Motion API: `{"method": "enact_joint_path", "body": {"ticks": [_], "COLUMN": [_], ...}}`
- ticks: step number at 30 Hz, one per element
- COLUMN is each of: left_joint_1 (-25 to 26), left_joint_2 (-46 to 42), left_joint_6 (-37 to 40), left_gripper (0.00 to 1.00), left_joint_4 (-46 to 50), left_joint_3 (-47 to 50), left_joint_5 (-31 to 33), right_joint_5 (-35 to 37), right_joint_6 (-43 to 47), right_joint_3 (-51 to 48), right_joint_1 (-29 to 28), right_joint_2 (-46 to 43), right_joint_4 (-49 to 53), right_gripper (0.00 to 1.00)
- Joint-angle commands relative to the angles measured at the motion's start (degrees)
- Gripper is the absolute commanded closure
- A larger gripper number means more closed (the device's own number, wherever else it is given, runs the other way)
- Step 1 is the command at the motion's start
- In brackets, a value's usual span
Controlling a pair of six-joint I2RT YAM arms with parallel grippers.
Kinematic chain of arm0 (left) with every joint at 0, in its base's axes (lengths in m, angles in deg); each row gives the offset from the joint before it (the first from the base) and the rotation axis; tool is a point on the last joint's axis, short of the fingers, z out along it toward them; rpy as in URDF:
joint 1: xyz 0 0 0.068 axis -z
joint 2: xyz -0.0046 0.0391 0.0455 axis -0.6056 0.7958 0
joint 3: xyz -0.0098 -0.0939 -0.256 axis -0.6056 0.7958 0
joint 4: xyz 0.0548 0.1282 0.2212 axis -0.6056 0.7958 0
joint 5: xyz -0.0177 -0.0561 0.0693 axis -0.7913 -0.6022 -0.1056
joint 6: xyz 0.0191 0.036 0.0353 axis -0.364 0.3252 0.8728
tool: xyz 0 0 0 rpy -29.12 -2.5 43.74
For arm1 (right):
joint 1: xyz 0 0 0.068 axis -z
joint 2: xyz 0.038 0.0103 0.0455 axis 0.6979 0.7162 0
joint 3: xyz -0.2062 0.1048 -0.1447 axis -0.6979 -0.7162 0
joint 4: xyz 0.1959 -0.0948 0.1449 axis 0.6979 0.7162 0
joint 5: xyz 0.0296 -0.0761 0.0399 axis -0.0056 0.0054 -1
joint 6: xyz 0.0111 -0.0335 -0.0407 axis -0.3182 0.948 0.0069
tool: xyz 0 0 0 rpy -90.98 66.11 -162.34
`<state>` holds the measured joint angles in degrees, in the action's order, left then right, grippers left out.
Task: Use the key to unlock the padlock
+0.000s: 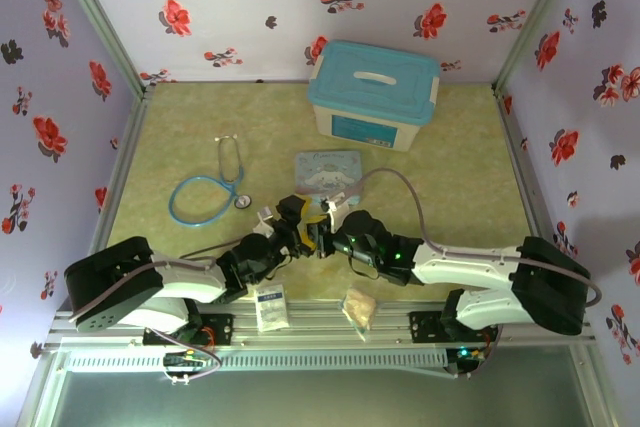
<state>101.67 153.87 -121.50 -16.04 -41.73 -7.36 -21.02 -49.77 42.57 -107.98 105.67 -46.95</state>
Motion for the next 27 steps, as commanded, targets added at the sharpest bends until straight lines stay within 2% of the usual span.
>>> {"method": "enact_joint_path", "body": {"ticks": [1,5,9,15,17,20,22,27], "left_joint_1": [0.46,0.44,0.07,-0.60,-0.88,-1.26,-1.55,-2.17], "left_joint_2": [-0.66,-2.13,-2.87,-3.41,-3.79,-4.25,-4.64,-6.12], "left_joint_6": [0.00,1.89,3.61,3.77,4.22,4.24,4.46,4.97], "left_gripper": [0.08,0.22,0.42,0.48,0.58,0.61,0.70,0.83], "left_joint_4": [-1.73,-0.34,-0.08,1.74,2.49,3.83,4.29,7.11], "left_joint_3": [1.57,2.17,2.85,3.96,4.05,4.11,4.35,4.38], "left_joint_5": [2.14,2.35,2.36,2.37,2.34,2.34,2.29,2.10], "right_joint_5": [-0.65,-0.49,0.14,0.49,0.50,0.25,0.20,0.15], "right_joint_6": [-0.81,-0.89,-0.72,-0.61,-0.47,-0.46,-0.46,-0.33], "right_joint_3": [-1.11,-1.40,-1.56,-1.22,-0.98,-0.86,-0.95,-1.08], "right_joint_1": [-0.27,-0.39,-0.35,-0.35,-0.39,-0.36,-0.35,-0.38], "right_joint_2": [0.52,-0.21,-0.81,-0.81,-0.47,-0.20,-0.16,-0.04], "right_joint_4": [-4.12,-3.62,-2.90,-3.20,-2.96,-2.93,-3.02,-3.20], "right_gripper": [1.00,1.00,1.00,1.00,1.00,1.00,1.00,1.00]}}
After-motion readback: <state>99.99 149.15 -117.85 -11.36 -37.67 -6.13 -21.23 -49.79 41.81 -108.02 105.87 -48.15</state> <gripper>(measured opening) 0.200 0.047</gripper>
